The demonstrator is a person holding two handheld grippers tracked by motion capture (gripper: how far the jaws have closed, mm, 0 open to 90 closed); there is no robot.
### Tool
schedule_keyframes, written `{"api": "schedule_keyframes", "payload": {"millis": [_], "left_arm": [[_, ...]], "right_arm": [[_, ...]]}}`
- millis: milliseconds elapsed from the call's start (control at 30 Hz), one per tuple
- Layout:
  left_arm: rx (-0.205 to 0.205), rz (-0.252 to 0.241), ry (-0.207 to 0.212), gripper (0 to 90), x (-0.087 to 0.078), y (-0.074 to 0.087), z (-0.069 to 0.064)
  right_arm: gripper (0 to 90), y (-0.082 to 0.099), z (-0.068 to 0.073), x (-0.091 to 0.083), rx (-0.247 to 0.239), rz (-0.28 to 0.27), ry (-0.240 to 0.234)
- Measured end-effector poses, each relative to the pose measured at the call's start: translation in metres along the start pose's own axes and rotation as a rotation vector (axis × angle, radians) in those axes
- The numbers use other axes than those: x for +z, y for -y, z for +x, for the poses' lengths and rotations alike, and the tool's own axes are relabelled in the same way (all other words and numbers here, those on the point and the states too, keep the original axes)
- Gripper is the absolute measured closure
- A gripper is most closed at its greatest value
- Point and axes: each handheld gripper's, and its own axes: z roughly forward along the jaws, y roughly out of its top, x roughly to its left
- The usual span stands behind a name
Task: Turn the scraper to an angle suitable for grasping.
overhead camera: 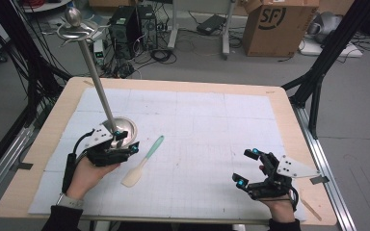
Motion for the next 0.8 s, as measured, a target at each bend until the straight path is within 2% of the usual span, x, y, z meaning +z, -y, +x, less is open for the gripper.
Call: {"api": "schedule_keyframes", "payload": {"millis": [33, 67, 100, 133, 167, 200, 267, 533, 600, 633, 800], "left_arm": [[-0.001, 0.021, -0.006, 46.3, 0.004, 0.000, 0.001], [-0.002, 0.037, -0.012, 59.5, 0.009, 0.000, 0.002], [0.006, 0.071, -0.023, 66.2, 0.016, 0.001, 0.003], [0.006, 0.071, -0.023, 71.1, 0.016, 0.001, 0.003], [0.014, 0.082, -0.020, 71.1, 0.020, 0.002, 0.003], [0.038, 0.093, -0.031, 82.7, 0.025, 0.003, 0.003], [0.043, 0.103, -0.030, 88.5, 0.027, 0.004, 0.003], [0.047, 0.179, -0.014, 89.6, 0.044, 0.010, -0.001], [0.034, 0.191, -0.019, 89.6, 0.049, 0.010, -0.003], [0.002, 0.208, -0.012, 89.6, 0.054, 0.011, -0.004], [-0.008, 0.238, -0.006, 89.6, 0.067, 0.010, -0.004]], "right_arm": [[8.6, 0.000, 0.000, 0.000, 0.000, 0.000, 0.000], [8.5, 0.000, 0.000, -0.001, 0.001, 0.001, -0.002], [8.6, 0.000, 0.000, -0.001, 0.003, 0.001, -0.004], [8.5, 0.000, 0.000, -0.001, 0.003, 0.000, -0.005], [8.5, 0.000, 0.000, -0.001, 0.003, 0.000, -0.005], [8.5, 0.001, 0.000, 0.000, 0.003, 0.001, -0.006], [8.5, 0.001, 0.000, 0.000, 0.001, 0.002, -0.007], [8.5, 0.003, 0.001, 0.003, 0.006, 0.024, -0.021], [8.5, 0.004, 0.001, 0.004, 0.005, 0.027, -0.023], [8.6, 0.004, 0.001, 0.005, 0.006, 0.028, -0.024], [8.5, 0.004, 0.002, 0.005, 0.007, 0.030, -0.032]]}}
